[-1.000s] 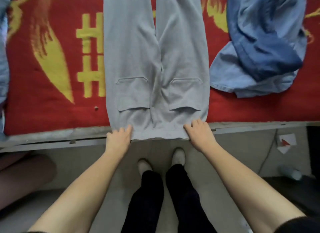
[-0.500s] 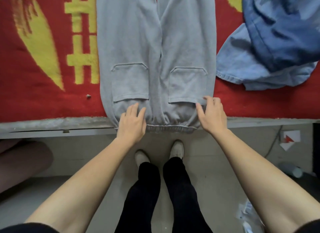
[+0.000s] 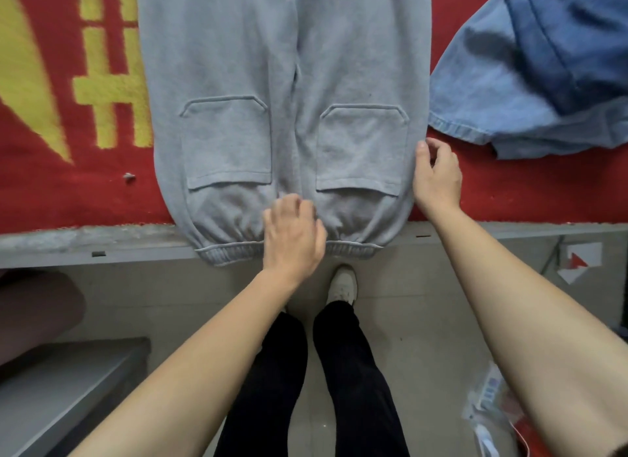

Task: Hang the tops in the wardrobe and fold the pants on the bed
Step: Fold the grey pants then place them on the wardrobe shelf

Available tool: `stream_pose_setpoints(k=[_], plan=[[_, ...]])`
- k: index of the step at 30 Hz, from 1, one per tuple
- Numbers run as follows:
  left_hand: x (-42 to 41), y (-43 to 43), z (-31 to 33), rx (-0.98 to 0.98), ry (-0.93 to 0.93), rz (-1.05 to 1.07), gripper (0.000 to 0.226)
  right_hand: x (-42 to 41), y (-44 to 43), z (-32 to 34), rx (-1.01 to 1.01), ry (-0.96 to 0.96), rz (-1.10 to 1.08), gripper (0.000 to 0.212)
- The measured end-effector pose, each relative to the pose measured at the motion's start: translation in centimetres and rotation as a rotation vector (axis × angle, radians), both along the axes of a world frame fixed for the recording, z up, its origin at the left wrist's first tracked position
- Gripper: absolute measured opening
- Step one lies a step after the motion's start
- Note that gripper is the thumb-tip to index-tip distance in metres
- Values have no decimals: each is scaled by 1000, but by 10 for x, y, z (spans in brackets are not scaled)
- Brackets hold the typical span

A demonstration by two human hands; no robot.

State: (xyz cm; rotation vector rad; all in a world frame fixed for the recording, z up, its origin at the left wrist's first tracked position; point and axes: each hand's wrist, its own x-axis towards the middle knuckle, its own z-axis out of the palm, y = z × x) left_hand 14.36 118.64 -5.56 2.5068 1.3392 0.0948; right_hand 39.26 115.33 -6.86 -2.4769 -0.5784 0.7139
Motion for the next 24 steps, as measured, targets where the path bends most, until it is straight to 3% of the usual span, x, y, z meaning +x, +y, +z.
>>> stream_pose_setpoints(k=[5,10,13,15,17,24], plan=[[69,-16,-7,-169,-141,-136,25,27,23,5,81,154,-43,33],[122,-22,-11,-312,207,18,66,42,35,0,144,310,-52,43],[132,-20,-4,-339,243,44,49,43,31,6,201,368,-16,25],[132,-15,2,-430,154,53,29,45,32,12,208,351,-2,21],[125,-8,11,-651,6,86,16,45,38,24,202,335,-31,21],[63,36,70,-1546,-767,395,10,-5,107,103,429,502,-83,28]])
